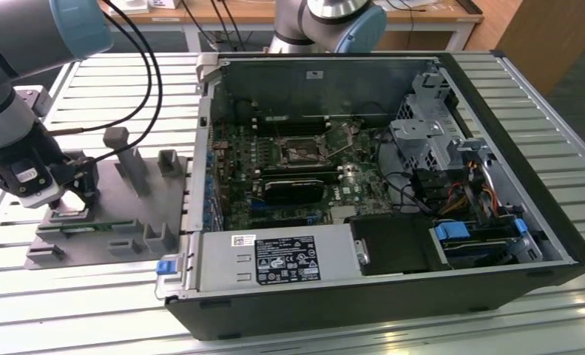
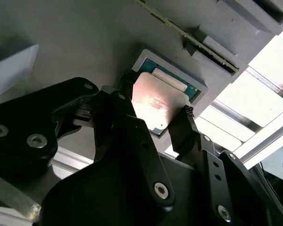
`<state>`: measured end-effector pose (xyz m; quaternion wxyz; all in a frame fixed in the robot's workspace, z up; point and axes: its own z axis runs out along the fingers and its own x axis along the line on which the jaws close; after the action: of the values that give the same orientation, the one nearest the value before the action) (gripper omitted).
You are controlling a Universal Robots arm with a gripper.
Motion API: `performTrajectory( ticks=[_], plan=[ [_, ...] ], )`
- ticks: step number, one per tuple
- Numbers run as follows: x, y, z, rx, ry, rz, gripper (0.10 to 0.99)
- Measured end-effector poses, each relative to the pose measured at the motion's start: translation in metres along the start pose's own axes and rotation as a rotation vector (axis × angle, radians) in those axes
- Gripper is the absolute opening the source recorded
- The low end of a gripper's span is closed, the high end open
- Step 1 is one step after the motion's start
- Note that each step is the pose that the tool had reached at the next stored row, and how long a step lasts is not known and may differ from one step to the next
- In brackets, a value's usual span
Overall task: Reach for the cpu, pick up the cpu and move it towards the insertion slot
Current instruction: 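Pick up the cpu and move it towards the insertion slot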
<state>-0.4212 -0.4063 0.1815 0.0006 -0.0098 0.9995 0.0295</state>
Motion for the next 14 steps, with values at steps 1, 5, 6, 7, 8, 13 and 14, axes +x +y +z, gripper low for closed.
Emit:
performTrajectory(
  ticks=[1, 5, 6, 7, 8, 13, 14],
  plan=[
    [0.0, 0.0, -0.0011, 0.0, 0.0002, 0.0, 0.545],
    [0.0, 0.0004, -0.0075, 0.0, 0.0002, 0.0, 0.545],
    [0.0, 0.0005, -0.0082, 0.0, 0.0002, 0.0, 0.545],
    [-0.0001, 0.0005, -0.0082, 0.0, 0.0, 0.0, 0.545],
    [0.0, 0.0005, -0.0082, 0.0, 0.0, 0.0, 0.545],
    [0.0001, 0.0006, -0.0107, 0.0, 0.0007, 0.0, 0.545],
    [0.0, 0.0006, -0.0119, 0.0, 0.0004, 0.0, 0.545]
  ],
)
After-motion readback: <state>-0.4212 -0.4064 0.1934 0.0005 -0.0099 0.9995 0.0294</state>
